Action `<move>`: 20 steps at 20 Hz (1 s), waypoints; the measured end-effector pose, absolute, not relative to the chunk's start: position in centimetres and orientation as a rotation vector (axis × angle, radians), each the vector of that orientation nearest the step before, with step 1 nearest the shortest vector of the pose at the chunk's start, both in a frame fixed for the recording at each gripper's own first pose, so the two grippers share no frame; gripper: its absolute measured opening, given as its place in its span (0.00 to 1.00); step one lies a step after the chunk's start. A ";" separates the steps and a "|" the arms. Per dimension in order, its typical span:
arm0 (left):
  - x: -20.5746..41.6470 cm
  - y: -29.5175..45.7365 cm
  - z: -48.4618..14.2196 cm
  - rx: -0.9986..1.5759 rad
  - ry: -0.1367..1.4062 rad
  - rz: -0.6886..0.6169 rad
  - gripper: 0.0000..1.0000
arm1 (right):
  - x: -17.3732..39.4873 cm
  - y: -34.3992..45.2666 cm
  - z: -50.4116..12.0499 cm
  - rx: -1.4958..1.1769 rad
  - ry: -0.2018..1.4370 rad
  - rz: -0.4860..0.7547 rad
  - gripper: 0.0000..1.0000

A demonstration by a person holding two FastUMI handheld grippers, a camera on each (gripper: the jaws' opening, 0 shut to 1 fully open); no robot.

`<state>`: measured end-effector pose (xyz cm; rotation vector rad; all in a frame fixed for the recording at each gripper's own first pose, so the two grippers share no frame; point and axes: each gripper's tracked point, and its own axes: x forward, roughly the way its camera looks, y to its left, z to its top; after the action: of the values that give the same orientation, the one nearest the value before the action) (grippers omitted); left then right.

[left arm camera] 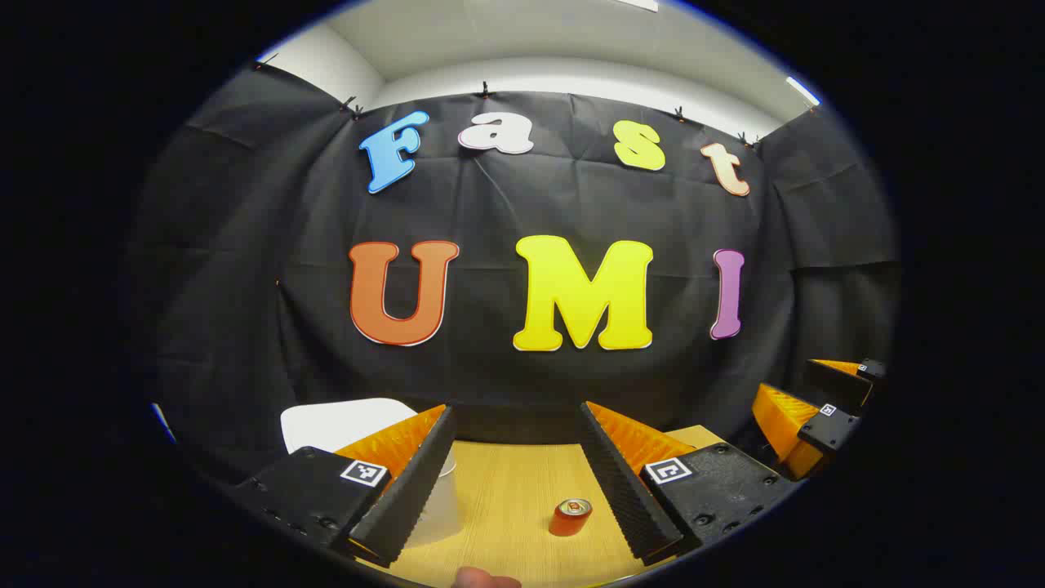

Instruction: Press the lid of the desktop garbage bin to open it, pick up the crumpled paper on the desktop and throw it into the bin, then pick up the pop can on the desktop and drop it into the bin, and finally close the garbage bin lid.

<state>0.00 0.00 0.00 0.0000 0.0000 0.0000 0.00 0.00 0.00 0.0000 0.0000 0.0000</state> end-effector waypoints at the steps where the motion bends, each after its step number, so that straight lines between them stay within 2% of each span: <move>1: -0.3 0.1 0.0 0.007 0.002 0.004 0.98 | 0.0 -0.1 -0.1 0.005 0.007 0.002 0.95; 12: 0.7 0.3 1.0 0.052 -0.017 0.073 0.99 | 1.6 -3.8 0.2 0.048 0.018 -0.028 0.92; 14: 0.8 -0.1 1.0 0.053 -0.022 0.070 0.99 | 1.9 -4.2 0.1 0.050 0.023 -0.031 0.92; 16: 1.0 -0.7 0.8 0.056 -0.017 0.065 0.98 | 2.1 -4.5 -0.2 0.057 0.028 -0.030 0.96; 20: 1.3 -1.2 0.1 0.049 0.001 0.075 0.98 | 2.5 -4.8 -0.7 0.056 0.039 -0.018 0.95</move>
<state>1.31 -1.19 0.10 0.0494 0.0011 0.0745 2.46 -4.75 -0.67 0.0560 0.0391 -0.0178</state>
